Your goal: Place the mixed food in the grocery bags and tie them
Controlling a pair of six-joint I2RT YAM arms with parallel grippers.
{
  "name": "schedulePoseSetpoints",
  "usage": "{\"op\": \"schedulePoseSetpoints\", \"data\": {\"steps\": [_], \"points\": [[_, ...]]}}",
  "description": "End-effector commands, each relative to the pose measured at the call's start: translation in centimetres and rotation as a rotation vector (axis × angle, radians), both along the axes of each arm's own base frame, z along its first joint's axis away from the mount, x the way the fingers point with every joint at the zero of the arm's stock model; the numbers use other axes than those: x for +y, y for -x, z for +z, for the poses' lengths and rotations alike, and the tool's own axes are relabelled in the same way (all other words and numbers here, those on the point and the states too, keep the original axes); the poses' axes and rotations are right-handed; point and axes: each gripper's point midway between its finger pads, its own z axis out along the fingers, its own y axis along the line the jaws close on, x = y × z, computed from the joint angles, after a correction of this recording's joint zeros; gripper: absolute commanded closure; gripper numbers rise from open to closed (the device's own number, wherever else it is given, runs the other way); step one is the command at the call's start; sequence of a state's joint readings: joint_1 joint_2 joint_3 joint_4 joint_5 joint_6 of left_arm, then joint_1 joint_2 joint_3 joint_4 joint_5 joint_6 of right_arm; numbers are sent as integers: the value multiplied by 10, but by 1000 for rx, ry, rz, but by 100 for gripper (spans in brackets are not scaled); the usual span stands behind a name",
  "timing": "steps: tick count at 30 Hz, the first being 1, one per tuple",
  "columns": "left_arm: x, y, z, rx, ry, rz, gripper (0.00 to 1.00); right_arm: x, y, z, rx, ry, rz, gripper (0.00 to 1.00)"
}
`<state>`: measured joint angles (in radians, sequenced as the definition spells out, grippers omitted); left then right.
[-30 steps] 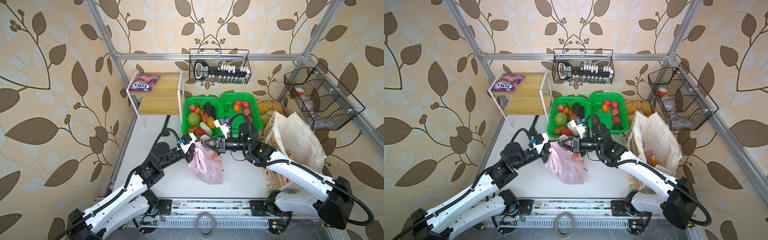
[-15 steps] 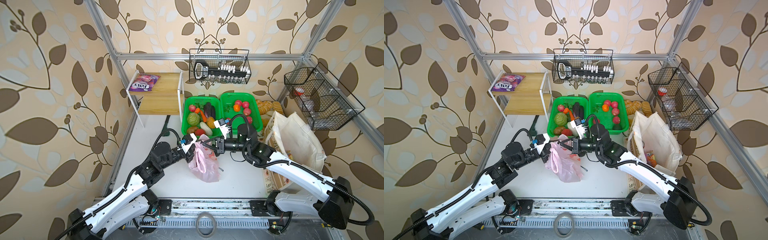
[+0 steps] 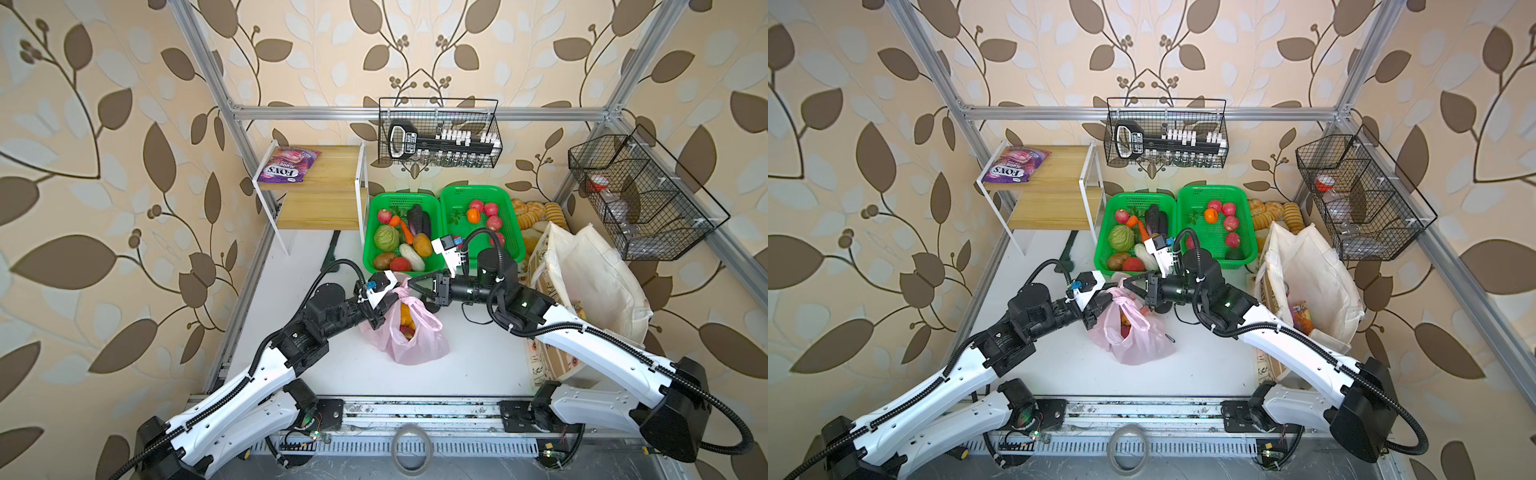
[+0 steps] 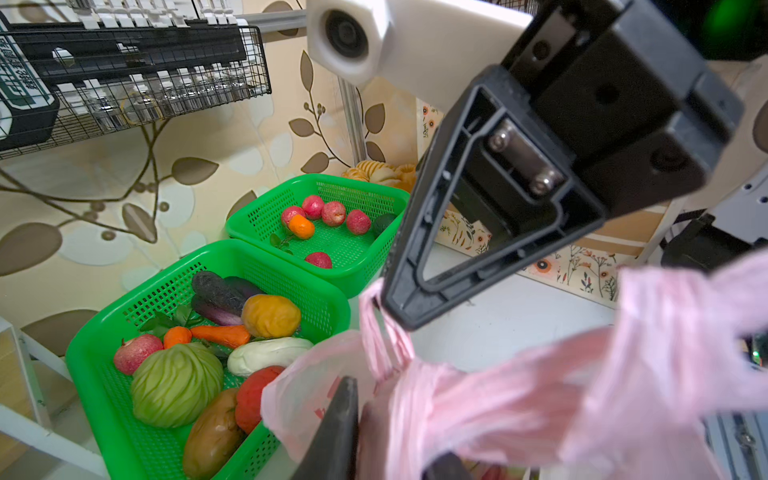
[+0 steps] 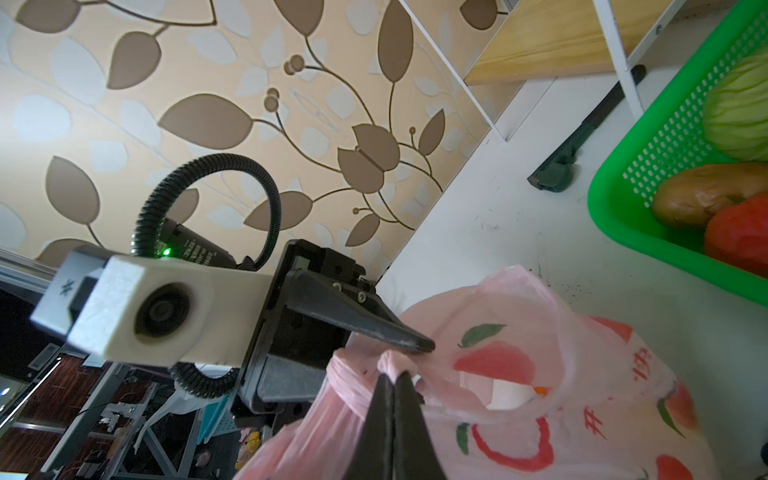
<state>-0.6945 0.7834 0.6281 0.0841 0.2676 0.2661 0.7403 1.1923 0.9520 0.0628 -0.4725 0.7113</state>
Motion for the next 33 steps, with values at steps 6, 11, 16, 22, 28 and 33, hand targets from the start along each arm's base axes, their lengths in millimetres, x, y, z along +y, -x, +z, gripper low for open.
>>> {"op": "schedulePoseSetpoints", "data": {"steps": [6,11,16,22,28,33], "points": [[13,13,15,-32,-2,10,56,-15,-15,10,-64,-7,-136,100],[18,30,23,-42,-15,-37,43,-20,-21,9,-66,-8,-179,100],[18,36,42,-62,-7,-60,38,-25,-30,-2,-17,3,-236,100],[9,38,61,-157,-60,-91,32,-33,-38,-12,32,-11,-287,100],[-24,55,54,-271,-224,-187,25,-38,-44,-19,57,-11,-308,100],[-51,60,42,-346,-317,-193,24,-39,-45,-17,59,-20,-314,100]]}}
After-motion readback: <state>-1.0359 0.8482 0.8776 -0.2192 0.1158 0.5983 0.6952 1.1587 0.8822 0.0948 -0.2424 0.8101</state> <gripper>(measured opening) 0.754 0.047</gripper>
